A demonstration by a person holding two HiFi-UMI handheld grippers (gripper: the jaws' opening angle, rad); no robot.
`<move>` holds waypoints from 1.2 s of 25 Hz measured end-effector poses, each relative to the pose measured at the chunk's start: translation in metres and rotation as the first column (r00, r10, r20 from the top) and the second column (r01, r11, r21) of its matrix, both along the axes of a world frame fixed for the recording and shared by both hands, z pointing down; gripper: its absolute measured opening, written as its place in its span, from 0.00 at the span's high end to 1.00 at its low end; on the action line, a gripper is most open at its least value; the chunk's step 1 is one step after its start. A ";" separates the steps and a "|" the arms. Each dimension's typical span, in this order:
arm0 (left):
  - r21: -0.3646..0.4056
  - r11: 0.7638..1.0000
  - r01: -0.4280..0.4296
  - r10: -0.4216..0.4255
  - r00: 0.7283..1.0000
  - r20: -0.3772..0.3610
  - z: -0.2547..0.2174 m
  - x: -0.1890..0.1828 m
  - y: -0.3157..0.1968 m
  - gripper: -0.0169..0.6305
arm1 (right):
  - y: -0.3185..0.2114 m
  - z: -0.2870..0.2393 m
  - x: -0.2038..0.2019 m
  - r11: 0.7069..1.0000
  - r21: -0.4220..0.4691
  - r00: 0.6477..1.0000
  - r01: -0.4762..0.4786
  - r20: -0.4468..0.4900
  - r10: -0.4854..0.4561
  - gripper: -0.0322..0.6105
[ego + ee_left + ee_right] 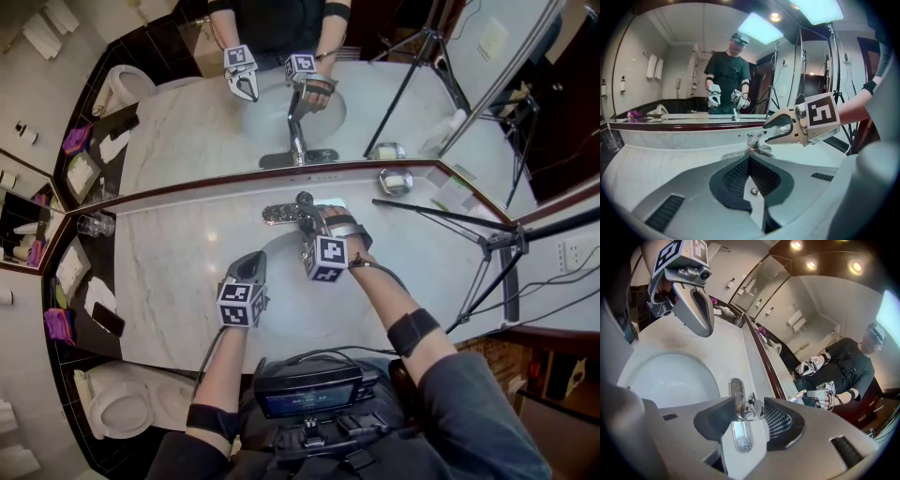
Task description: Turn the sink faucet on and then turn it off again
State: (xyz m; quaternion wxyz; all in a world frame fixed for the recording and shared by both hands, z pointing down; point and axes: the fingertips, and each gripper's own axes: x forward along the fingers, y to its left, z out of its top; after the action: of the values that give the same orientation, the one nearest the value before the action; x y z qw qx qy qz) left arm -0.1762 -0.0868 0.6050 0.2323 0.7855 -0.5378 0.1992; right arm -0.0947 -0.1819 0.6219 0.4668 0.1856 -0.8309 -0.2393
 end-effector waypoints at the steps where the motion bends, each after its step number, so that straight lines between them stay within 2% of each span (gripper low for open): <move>1: 0.000 1.000 0.001 -0.001 1.000 -0.001 0.000 0.000 0.000 0.97 | 0.001 0.004 -0.002 1.000 -0.008 1.000 0.013 -0.016 -0.013 0.62; 6: 0.000 1.000 0.007 -0.007 1.000 -0.001 -0.001 -0.004 -0.002 0.97 | 0.004 0.018 -0.007 0.998 -0.017 0.994 0.068 -0.090 -0.069 0.67; 22: -0.014 1.000 0.002 -0.003 1.000 -0.008 0.004 0.000 0.001 0.97 | 0.007 0.020 -0.005 0.998 -0.014 0.992 0.059 -0.107 -0.060 0.70; 30: -0.016 1.000 0.006 -0.007 1.000 -0.011 0.004 0.001 0.003 0.97 | 0.035 0.043 -0.005 0.994 -0.065 0.982 0.088 -0.160 -0.098 0.71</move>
State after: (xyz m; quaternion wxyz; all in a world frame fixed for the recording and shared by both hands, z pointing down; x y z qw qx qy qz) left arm -0.1753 -0.0836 0.6093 0.2421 0.7831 -0.5375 0.1982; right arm -0.1002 -0.1465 0.6652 0.5266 0.1129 -0.8042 -0.2513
